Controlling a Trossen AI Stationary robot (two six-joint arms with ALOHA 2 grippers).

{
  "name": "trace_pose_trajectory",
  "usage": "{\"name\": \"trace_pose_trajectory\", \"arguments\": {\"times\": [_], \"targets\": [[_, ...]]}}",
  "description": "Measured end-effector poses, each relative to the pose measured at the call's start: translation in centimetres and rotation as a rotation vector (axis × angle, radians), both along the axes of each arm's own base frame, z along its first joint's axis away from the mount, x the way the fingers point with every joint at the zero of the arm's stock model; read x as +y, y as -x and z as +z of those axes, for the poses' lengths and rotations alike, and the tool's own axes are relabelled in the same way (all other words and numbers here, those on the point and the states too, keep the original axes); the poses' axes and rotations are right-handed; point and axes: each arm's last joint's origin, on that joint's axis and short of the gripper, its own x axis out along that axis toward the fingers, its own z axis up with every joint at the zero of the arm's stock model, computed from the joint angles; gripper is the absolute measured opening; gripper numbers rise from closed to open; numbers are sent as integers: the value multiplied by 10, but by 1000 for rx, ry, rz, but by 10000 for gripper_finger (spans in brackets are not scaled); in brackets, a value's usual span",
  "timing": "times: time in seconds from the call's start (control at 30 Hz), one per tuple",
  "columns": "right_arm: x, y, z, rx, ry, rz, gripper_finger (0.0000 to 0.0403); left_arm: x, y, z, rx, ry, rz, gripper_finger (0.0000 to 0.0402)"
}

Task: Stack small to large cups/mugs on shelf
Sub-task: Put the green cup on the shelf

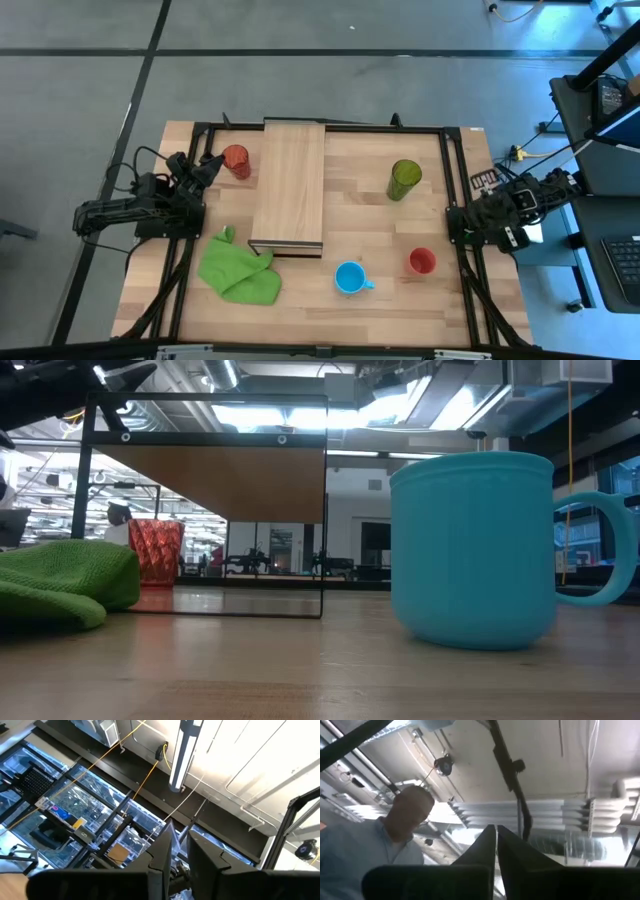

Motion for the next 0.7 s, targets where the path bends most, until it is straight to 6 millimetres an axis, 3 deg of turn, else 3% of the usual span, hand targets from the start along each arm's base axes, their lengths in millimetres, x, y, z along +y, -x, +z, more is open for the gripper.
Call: {"name": "trace_pose_trajectory", "arguments": {"times": [0.3,0.4,0.47,0.7], "targets": [[-5,6,4,-88,-73,-133,19,0,0,0,1,-1,1,55],[-2,-3,1,-29,-40,-168,16,0,0,-1,8,-1,2,55],[-3,-9,2,44,-113,-205,10,0,0,-1,8,0,5,55],[-6,-38,63,419,-420,-353,21,2,0,-1,7,33,50,55]]}}
